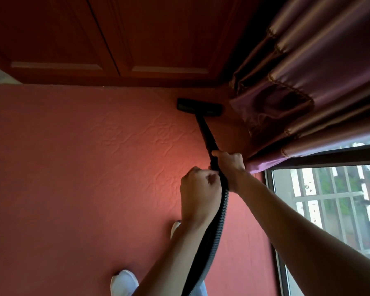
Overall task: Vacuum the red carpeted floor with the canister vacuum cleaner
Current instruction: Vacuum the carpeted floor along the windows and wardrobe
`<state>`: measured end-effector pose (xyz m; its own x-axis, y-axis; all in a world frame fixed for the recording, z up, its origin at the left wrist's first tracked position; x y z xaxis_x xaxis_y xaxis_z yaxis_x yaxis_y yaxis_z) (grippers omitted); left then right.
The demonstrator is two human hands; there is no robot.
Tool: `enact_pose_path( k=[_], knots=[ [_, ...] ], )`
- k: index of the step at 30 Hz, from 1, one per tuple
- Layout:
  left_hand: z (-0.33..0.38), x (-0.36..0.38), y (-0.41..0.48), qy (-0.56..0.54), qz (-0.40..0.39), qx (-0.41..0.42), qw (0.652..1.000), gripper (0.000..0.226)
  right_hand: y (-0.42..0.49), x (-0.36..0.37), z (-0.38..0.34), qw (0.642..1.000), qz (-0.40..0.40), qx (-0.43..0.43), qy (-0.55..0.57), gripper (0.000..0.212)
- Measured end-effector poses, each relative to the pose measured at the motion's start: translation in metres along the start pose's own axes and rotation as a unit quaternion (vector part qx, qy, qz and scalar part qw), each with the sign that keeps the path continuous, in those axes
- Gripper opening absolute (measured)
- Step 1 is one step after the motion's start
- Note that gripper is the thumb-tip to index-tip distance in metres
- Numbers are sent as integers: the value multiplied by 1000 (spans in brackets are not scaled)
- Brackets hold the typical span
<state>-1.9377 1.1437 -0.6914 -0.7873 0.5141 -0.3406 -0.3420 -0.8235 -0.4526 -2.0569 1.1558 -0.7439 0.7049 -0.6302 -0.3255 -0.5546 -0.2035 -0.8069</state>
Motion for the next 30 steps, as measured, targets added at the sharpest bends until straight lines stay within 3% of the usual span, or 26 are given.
enact_pose_path(
  k=[3, 8, 12, 14, 17, 23, 30],
  knots=[
    [-1, 1, 20, 20, 4, -5, 1000, 40, 18, 14, -11, 1000, 4, -17, -19, 24],
    [2, 7, 34, 29, -2, -1, 1000, 23, 31, 24, -28, 991, 42, -56, -114, 25],
    [2, -4, 24, 35, 15, -1, 999, 30, 8, 26, -29, 989, 41, -70, -127, 25],
    [0, -25, 14, 49, 44, -2, 998, 29, -15, 34, -24, 993, 21, -51, -108, 19],
    [-4, -66, -7, 29, 71, 9, 997, 30, -54, 51, -15, 998, -24, -17, -53, 28],
    [-11, -155, -39, 46, 144, -15, 988, 30, -120, 116, -4, 994, -87, 0, -73, 26],
    [-32, -226, -44, -62, 178, -74, 979, 27, -150, 184, 4, 985, -139, 7, -100, 18]
  ],
)
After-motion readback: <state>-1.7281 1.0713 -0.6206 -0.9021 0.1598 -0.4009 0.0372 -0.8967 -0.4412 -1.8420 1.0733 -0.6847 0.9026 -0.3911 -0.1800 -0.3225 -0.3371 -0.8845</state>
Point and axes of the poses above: each hand's wrist, its own y-axis towards the middle knuckle, its own x-axis out of the palm, z = x × y, the point moved 4 cm from there along y, towards the middle knuckle, and after that the axes turned 3 degrees about -y, right-handed, at the moved point
